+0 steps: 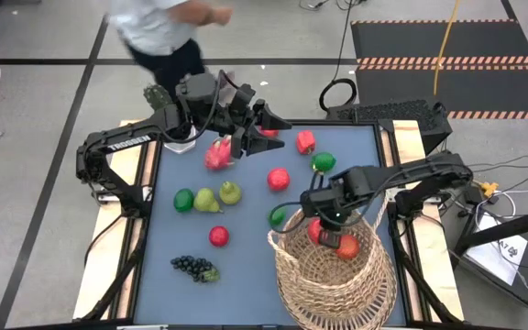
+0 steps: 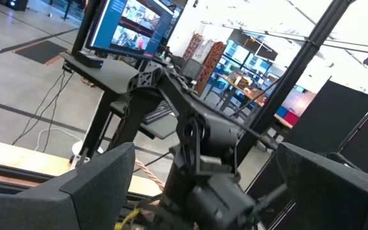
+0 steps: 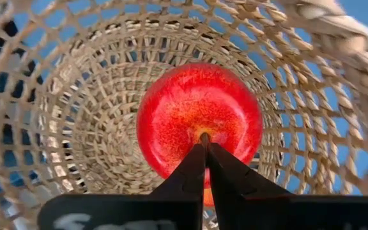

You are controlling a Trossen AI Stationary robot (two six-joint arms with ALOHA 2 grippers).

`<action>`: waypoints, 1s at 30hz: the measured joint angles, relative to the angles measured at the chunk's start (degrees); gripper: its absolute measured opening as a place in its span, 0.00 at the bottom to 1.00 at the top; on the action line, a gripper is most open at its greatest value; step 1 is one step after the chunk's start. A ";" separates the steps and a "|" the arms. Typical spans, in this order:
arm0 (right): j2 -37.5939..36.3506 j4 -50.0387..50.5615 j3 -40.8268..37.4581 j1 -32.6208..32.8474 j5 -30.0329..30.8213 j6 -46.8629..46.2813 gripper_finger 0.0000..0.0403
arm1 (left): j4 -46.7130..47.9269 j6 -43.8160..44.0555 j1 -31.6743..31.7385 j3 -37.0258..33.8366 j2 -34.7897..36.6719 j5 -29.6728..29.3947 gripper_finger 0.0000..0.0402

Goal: Build produce basket
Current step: Put the red apple into the brown basket

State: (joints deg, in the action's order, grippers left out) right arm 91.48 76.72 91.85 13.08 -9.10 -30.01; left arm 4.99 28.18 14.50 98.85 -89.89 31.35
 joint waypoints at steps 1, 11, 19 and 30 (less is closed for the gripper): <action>0.50 -0.21 -0.29 0.00 0.00 0.16 0.01 | 0.00 0.00 0.00 0.00 0.00 0.00 0.94; 1.38 -3.78 -6.81 0.11 -0.17 0.28 0.01 | 0.04 -0.70 -0.58 0.00 0.00 0.02 0.94; 1.35 -7.42 -11.25 0.12 -0.13 -1.16 0.02 | 3.49 -1.46 -1.33 0.00 0.00 0.03 0.94; 0.63 -9.41 -12.52 0.28 -0.15 -2.28 0.02 | 3.82 -2.19 -1.51 0.00 0.00 0.00 0.94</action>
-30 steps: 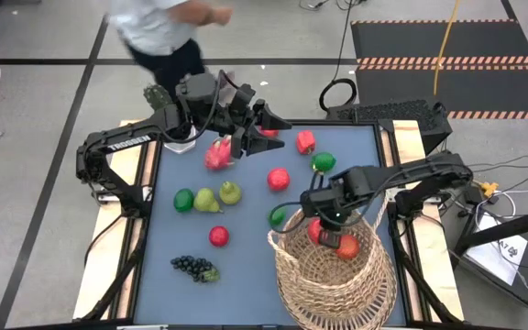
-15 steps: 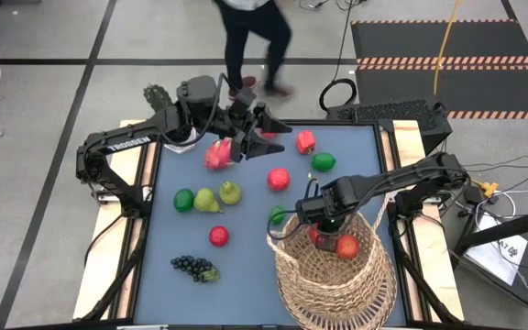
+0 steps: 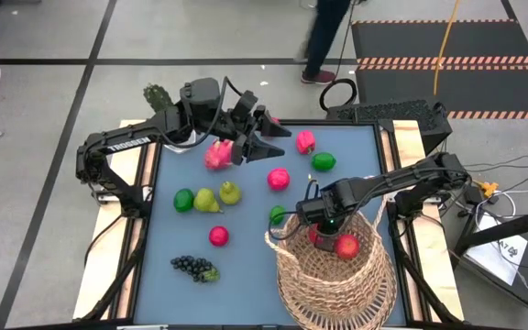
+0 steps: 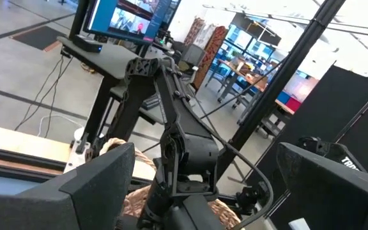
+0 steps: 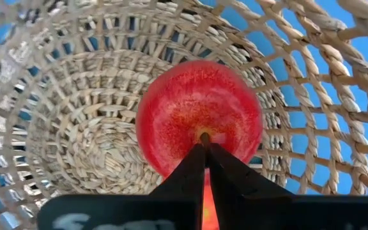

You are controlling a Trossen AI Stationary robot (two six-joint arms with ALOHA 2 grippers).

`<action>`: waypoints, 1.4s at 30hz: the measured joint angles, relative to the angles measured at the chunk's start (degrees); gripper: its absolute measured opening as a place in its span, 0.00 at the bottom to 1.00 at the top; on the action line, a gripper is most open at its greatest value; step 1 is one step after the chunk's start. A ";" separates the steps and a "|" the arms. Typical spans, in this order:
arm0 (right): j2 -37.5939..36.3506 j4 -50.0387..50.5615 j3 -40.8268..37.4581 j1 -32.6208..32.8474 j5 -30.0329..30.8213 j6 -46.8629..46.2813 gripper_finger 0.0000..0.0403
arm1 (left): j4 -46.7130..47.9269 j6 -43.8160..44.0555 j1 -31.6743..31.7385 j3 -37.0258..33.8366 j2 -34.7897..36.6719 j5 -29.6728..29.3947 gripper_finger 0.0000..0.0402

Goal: Build produce basket
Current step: Put the red apple into the brown basket

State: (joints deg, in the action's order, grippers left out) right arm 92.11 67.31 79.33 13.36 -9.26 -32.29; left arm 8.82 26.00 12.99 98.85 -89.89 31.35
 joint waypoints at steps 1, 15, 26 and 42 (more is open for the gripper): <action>-0.24 -0.02 0.00 0.02 0.00 0.00 0.02 | 0.00 0.00 0.00 0.00 0.00 0.00 0.94; -0.85 0.13 0.00 0.27 0.00 -0.03 0.26 | 0.00 -0.23 0.00 0.00 0.00 -0.48 0.94; -10.11 -0.45 -0.04 0.26 -2.96 -0.20 0.32 | 0.00 -0.22 0.04 0.00 0.00 -1.44 0.94; -31.23 -14.14 -0.04 0.24 -1.07 -3.97 0.32 | 7.56 -4.26 -1.72 0.02 0.00 -12.40 0.94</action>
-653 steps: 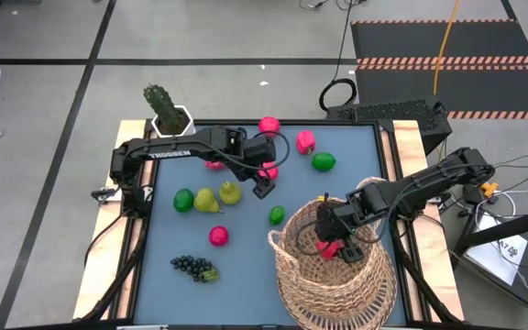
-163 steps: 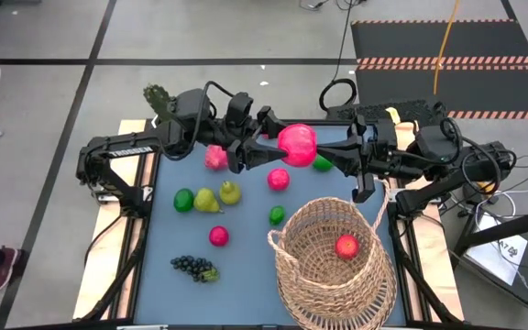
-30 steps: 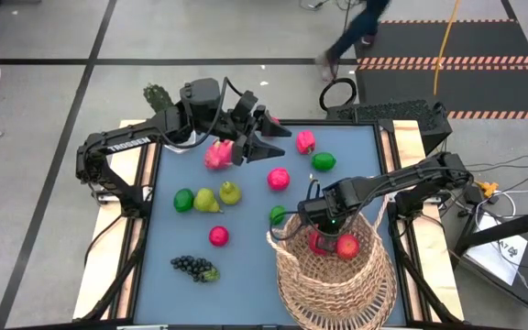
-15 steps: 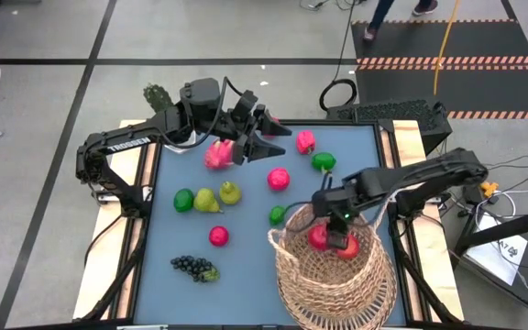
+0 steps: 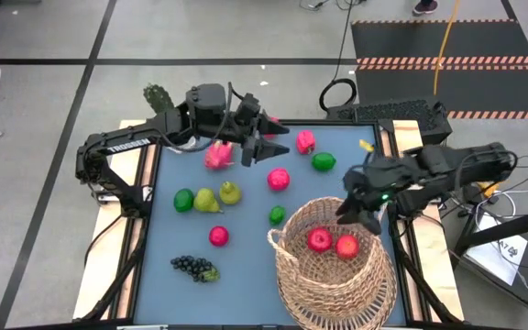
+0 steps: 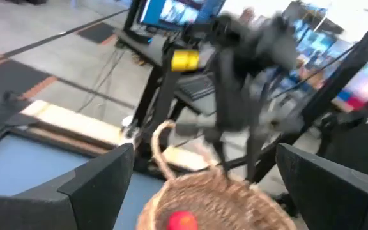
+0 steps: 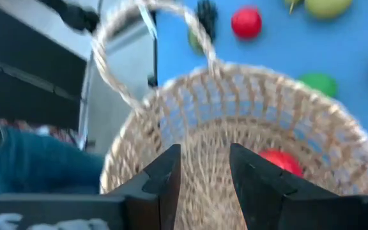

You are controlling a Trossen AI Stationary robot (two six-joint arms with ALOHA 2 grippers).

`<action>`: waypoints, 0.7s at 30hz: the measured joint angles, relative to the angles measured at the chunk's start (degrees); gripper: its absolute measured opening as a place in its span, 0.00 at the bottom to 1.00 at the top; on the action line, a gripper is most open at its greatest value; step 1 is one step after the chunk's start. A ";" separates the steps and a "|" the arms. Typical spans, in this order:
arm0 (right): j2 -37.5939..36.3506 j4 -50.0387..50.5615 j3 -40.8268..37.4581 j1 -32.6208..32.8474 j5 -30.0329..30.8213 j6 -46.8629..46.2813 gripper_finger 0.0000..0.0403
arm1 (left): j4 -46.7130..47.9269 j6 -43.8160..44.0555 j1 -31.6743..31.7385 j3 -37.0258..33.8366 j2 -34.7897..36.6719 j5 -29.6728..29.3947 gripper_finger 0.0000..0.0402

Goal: Build produce basket
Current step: Put the red apple into the brown basket

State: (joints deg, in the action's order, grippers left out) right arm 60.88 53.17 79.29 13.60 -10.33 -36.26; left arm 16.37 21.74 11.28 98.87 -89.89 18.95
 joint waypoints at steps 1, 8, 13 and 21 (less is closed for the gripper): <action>-1.04 -0.50 0.00 0.00 1.09 -0.12 0.31 | 1.34 -0.74 -0.46 0.00 0.00 -1.25 0.94; -6.66 -1.42 0.01 -0.11 8.89 3.91 0.30 | 16.07 -4.99 -5.47 0.00 0.00 -16.73 0.94; -9.22 -1.32 0.02 -0.11 14.42 8.70 0.29 | 28.14 1.75 -9.50 0.00 0.00 -24.62 0.94; -11.44 -1.03 0.04 -0.15 19.50 20.75 0.29 | 43.82 25.72 -16.94 0.00 -0.03 -28.34 0.94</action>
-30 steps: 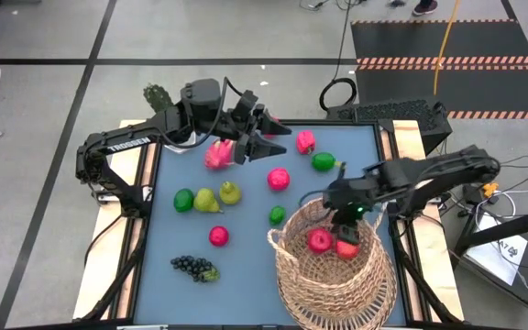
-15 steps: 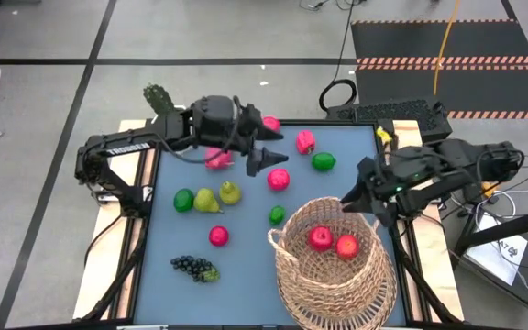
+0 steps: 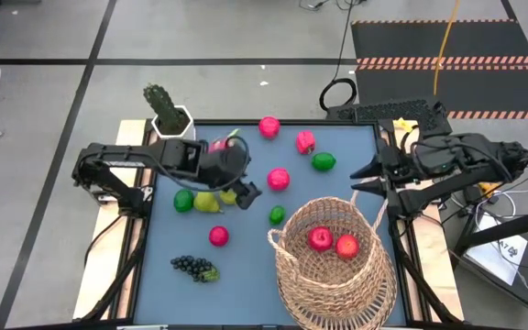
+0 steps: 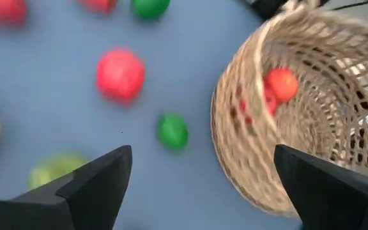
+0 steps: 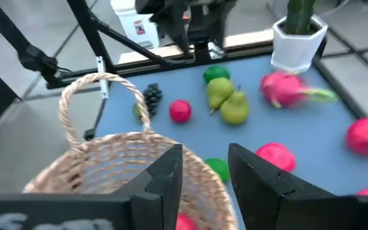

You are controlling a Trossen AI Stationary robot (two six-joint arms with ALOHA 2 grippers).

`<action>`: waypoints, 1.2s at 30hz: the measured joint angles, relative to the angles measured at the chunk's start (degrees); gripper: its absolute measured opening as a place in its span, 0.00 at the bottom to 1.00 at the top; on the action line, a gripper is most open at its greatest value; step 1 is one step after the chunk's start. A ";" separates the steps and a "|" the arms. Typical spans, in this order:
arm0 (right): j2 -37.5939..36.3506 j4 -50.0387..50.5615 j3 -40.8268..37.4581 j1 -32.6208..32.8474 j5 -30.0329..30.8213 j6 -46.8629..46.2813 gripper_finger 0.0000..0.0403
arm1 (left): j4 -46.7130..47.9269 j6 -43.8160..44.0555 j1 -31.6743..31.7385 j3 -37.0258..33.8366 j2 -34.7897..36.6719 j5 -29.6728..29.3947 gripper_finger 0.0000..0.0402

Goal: Build produce basket
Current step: Put the red apple into the brown basket

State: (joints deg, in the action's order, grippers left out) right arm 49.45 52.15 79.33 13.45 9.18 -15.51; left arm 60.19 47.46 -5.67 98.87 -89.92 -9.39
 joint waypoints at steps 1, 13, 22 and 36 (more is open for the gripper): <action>-0.25 0.01 0.00 0.00 0.23 1.29 0.29 | 1.65 4.06 -1.07 0.00 -0.18 0.00 0.94; -2.25 0.99 0.00 0.00 3.11 9.98 0.29 | 7.42 21.13 -8.56 0.04 -3.26 1.63 0.94; -2.40 1.72 0.00 -0.02 4.59 7.51 0.29 | 19.65 34.33 -7.83 -0.01 -10.66 14.25 0.94; -2.32 1.72 0.00 -0.02 4.56 8.68 0.29 | 11.65 32.38 1.97 -0.02 -15.23 12.23 0.98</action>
State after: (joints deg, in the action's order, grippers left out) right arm 47.13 53.87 79.33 13.43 13.74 -6.83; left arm 71.84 79.84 -3.70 98.85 -105.15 2.84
